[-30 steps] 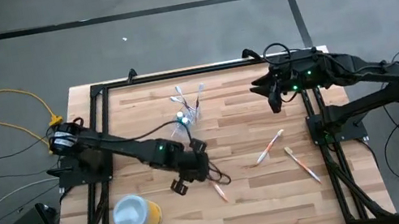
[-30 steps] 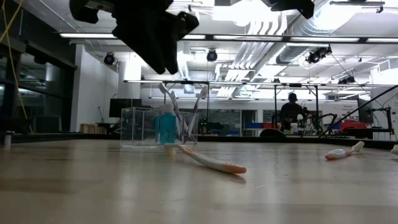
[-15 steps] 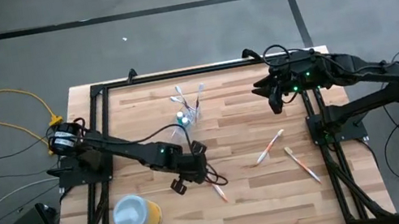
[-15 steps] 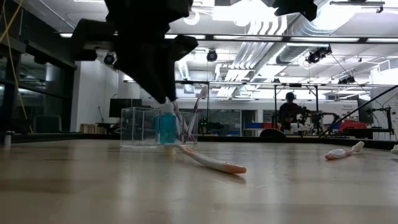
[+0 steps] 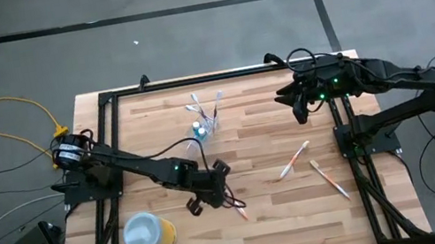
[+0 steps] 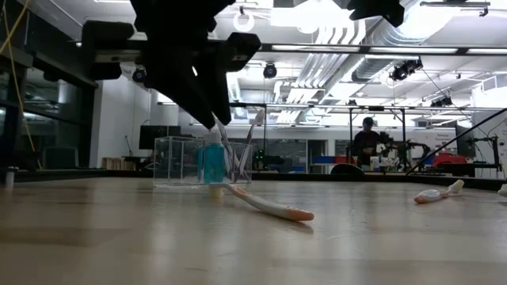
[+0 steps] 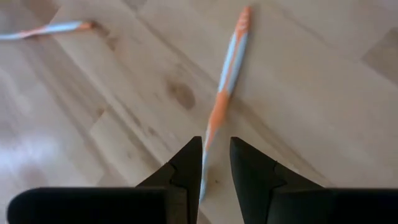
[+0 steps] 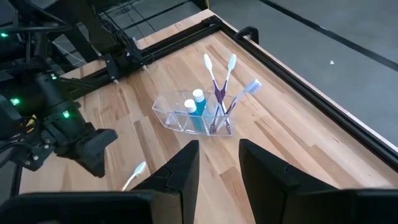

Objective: Pick & Place toothbrushing station
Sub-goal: Put the left orange toothbrush into the transparent organizer

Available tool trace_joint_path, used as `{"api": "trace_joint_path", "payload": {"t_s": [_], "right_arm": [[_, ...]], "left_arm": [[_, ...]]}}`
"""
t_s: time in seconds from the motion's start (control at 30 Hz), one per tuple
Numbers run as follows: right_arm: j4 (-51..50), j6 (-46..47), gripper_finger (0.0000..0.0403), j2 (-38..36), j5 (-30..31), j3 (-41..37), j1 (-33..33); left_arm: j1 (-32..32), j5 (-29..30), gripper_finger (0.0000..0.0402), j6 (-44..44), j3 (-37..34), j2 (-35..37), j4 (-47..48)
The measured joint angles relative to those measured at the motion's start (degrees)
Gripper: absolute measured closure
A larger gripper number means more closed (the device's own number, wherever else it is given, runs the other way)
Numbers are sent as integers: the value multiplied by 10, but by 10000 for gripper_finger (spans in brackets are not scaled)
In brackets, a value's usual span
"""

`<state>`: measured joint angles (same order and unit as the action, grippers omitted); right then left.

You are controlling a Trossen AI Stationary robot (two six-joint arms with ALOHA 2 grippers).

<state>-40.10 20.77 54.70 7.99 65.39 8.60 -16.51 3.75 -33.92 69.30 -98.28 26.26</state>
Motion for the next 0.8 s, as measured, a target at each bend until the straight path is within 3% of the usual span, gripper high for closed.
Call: {"api": "trace_joint_path", "payload": {"t_s": [0.13, 0.43, 0.8], "right_arm": [[0, 3, 298, 0, 0, 0, 0], [10, 7, 298, 0, 0, 0, 0], [13, 17, 298, 0, 0, 0, 0]], "left_arm": [[0, -30, 327, -13, -2, 0, -7], [4, -30, 327, -40, -10, -51, -24], [-22, 31, 363, -54, -10, -69, -47]]}}
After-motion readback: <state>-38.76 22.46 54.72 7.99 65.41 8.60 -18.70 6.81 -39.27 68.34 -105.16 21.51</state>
